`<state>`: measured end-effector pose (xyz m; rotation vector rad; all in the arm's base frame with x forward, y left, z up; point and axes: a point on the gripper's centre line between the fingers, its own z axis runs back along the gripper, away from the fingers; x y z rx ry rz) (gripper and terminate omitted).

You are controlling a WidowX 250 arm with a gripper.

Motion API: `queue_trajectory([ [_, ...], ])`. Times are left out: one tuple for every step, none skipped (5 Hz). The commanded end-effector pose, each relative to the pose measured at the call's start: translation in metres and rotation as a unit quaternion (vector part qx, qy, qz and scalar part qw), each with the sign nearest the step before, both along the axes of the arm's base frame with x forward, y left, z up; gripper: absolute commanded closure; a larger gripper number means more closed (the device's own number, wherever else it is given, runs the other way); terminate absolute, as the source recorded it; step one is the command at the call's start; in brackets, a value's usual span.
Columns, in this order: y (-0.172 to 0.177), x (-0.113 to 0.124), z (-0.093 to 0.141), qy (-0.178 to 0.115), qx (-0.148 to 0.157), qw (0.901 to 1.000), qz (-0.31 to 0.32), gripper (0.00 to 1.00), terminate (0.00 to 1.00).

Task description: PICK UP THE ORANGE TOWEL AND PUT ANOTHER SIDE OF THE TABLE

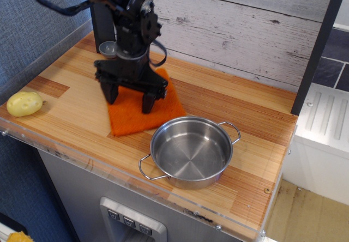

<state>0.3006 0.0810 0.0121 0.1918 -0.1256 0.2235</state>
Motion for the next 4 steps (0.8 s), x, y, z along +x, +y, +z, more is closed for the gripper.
queue_trajectory([
  [0.012,-0.031,0.019,-0.025,0.002,0.9992,0.03,0.0,0.0],
  [0.01,-0.05,0.014,-0.018,-0.013,0.999,0.04,0.0,0.0],
  [0.006,-0.06,0.011,-0.01,-0.01,0.9992,0.038,0.0,0.0],
  [0.002,-0.058,0.016,-0.016,-0.01,0.9992,0.035,0.0,0.0],
])
